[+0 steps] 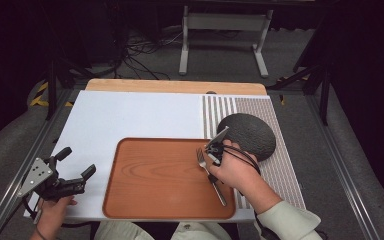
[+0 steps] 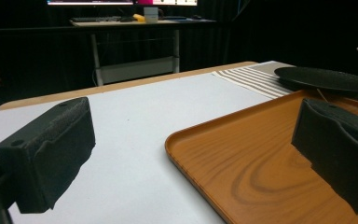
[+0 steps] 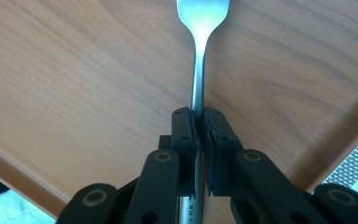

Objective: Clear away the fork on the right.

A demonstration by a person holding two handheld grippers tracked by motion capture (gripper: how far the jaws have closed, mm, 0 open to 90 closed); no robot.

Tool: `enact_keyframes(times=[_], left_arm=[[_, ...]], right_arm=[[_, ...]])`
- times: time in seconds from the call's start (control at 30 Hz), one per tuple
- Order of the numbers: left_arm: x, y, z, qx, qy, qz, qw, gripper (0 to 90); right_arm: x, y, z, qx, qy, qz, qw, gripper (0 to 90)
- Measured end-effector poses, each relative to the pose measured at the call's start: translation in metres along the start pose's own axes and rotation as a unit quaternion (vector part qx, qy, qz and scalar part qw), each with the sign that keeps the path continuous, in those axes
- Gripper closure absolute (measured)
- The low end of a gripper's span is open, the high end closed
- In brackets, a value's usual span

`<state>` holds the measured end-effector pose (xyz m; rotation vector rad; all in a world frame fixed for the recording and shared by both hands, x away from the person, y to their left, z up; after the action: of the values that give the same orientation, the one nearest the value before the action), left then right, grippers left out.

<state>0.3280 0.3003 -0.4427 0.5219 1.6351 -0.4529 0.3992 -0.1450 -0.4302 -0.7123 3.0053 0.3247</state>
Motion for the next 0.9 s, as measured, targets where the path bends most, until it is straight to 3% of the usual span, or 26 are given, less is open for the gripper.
enact_keyframes(times=[0.3,0.53,0.63,0.7,0.73,0.77,0.8,0.9], left_arm=[[0.0,0.0,0.0,0.0,0.0,0.0,1.0,0.0],[0.0,0.0,0.0,0.0,0.0,0.0,1.0,0.0],[0.0,0.0,0.0,0.0,0.0,0.0,1.0,0.0],[0.0,0.0,0.0,0.0,0.0,-0.001,1.0,0.0],[0.0,0.0,0.0,0.0,0.0,-0.001,1.0,0.0],[0.0,0.0,0.0,0.0,0.0,-0.001,1.0,0.0],[0.0,0.0,0.0,0.0,0.0,-0.001,1.0,0.0],[0.0,0.0,0.0,0.0,0.0,0.0,1.0,0.0]], right_arm=[[-0.001,-0.001,0.003,-0.002,0.003,0.004,1.0,83.2],[-0.001,-0.001,-0.002,-0.001,-0.011,-0.005,0.9999,78.2],[-0.001,-0.001,-0.005,-0.005,-0.033,-0.022,0.9992,66.7],[-0.001,-0.001,-0.006,-0.003,-0.065,-0.041,0.997,54.4],[-0.001,-0.001,-0.006,-0.003,-0.065,-0.041,0.997,54.4],[-0.002,-0.001,-0.007,-0.004,-0.078,-0.052,0.9956,47.2],[-0.003,0.0,-0.008,-0.008,-0.112,-0.075,0.9909,35.0],[-0.005,-0.001,-0.011,-0.003,-0.155,-0.13,0.9792,25.5]])
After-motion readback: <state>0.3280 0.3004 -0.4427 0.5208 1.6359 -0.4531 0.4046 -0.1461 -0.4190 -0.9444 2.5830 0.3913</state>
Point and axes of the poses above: each handheld gripper's, and its own axes: z roughly forward along the jaws, x roughly out of its underside, y roughly to its left, the point moved 2 cm from there along z, roughly forward along the jaws, and after that the axes turned 1 degree about z, right-handed, at the moved point
